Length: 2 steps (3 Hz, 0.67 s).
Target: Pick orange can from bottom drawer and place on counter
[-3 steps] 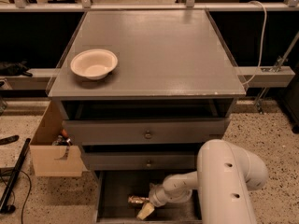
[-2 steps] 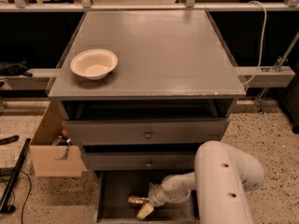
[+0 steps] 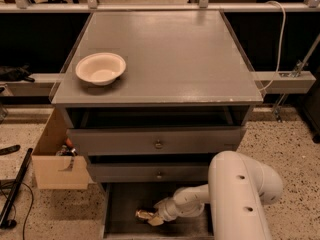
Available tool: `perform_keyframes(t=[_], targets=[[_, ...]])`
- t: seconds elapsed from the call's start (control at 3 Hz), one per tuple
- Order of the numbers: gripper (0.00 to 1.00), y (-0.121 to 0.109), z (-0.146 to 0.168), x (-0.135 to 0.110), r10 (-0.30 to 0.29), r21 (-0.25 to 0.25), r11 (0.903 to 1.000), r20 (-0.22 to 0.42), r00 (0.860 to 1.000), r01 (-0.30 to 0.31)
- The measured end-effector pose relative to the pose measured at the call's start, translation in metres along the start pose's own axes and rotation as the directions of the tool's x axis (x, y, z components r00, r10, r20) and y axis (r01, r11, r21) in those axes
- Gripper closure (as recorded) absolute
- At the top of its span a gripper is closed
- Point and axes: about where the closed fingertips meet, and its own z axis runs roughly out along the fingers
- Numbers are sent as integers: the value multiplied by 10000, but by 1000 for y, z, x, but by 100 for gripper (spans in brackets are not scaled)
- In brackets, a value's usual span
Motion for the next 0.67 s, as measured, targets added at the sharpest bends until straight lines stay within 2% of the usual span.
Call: perform_keyframes(t=[0.67], targets=[[96,0,0,0,0,0,10000,0,10000,0]])
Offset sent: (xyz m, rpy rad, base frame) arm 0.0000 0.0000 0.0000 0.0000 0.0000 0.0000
